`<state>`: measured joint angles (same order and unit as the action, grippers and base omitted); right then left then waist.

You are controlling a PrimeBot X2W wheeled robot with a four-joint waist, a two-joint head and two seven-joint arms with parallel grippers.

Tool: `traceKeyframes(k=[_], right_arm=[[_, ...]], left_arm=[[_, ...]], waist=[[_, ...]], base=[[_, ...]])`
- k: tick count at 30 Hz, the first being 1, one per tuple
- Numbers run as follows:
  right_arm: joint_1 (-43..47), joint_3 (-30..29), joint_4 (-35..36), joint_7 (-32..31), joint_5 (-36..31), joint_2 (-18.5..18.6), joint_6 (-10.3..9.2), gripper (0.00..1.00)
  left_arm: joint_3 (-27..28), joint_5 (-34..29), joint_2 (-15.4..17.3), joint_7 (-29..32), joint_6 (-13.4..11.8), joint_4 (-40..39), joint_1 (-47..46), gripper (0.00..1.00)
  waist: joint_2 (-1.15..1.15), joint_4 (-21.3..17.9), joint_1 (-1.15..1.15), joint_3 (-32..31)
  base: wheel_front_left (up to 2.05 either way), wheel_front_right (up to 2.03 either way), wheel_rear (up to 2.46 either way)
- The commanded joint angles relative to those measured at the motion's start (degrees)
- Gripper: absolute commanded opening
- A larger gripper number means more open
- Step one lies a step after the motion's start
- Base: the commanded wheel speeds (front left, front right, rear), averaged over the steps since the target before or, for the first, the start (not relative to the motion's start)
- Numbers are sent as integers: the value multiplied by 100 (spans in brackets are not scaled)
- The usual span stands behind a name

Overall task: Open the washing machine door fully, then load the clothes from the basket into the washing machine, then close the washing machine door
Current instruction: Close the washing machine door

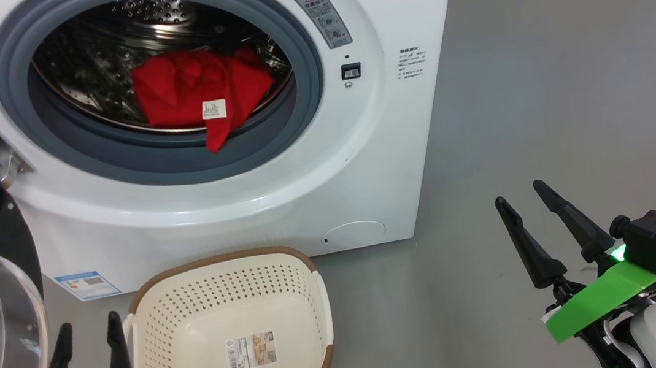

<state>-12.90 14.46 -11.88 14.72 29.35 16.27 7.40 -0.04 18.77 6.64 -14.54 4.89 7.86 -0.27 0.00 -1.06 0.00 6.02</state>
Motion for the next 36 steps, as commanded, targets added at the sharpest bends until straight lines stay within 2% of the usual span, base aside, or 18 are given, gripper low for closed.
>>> traceKeyframes(k=[1, 23, 36], right_arm=[[-39, 104, 123, 28, 60, 59, 9, 100], [-35, 85, 125, 28, 49, 47, 9, 100], [-36, 73, 125, 28, 52, 53, 9, 100]], left_arm=[[229, -78, 67, -46, 60, -118, -182, 100], [308, -57, -12, -46, 105, -129, -165, 100], [291, -85, -37, -46, 140, -165, -140, 100]], waist=[[0, 1, 0, 0], [0, -26, 0, -6], [0, -29, 0, -3]], base=[[0, 0, 0], [-6, 6, 0], [-134, 134, 0]])
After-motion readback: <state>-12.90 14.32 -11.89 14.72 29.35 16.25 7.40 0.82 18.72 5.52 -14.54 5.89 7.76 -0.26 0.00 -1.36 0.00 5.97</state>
